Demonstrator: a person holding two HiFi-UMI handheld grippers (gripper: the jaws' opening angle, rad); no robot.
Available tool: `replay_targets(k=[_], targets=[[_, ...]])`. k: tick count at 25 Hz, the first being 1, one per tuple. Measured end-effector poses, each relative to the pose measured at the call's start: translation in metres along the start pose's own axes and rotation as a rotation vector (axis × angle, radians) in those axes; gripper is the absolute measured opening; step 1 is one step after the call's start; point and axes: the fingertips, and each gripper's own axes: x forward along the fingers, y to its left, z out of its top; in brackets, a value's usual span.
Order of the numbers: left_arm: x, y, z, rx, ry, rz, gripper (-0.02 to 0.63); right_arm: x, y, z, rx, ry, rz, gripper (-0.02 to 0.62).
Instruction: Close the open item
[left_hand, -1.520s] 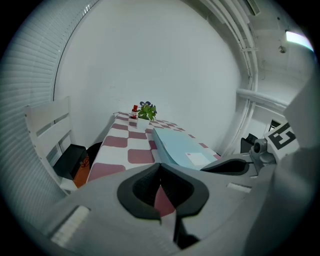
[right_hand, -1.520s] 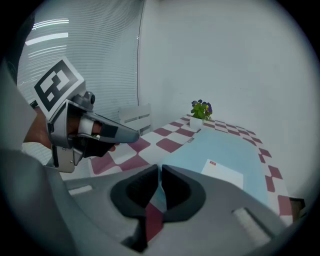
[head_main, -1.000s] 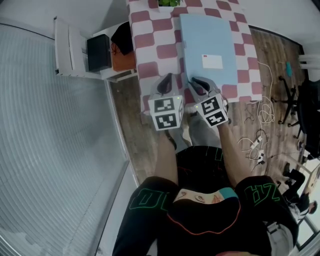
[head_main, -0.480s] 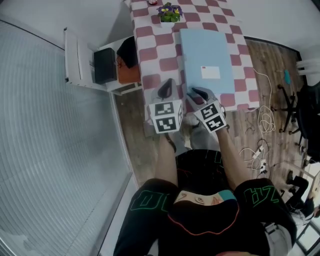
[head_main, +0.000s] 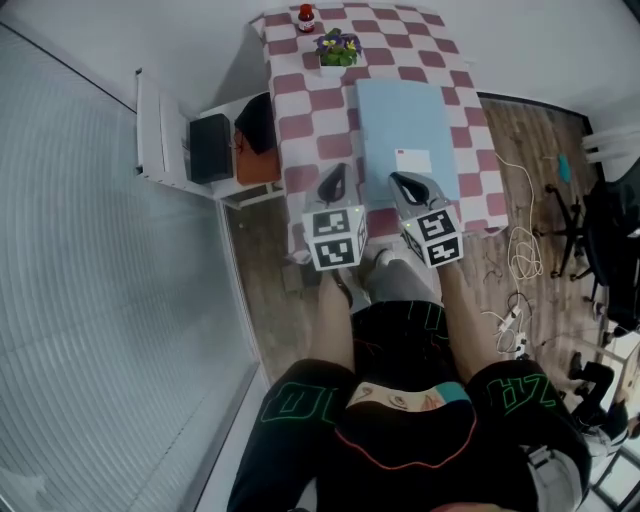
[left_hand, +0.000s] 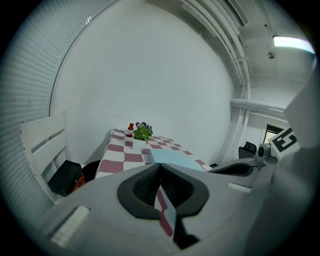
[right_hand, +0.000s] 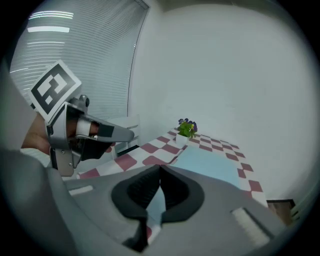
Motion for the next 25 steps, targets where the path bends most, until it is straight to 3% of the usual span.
replay_targets(k=[8,19,25], targets=[[0.012,0.000,0.016,-0.057,-0.055,-0.007,0.008,-0.001,-0.024,0.015,0.005,-0.013,-0.022,0.004],[0.051,0.021,0.012,-0.063,-0.004,0.014,0.009,0.039,-0.050,0.022,0.015,0.029,0.007,0.003],[0.077,0.029,0.006,-0.023,0.056,0.022,0.009,0.069,-0.061,0.016,0.057,0.071,0.053,0.003]])
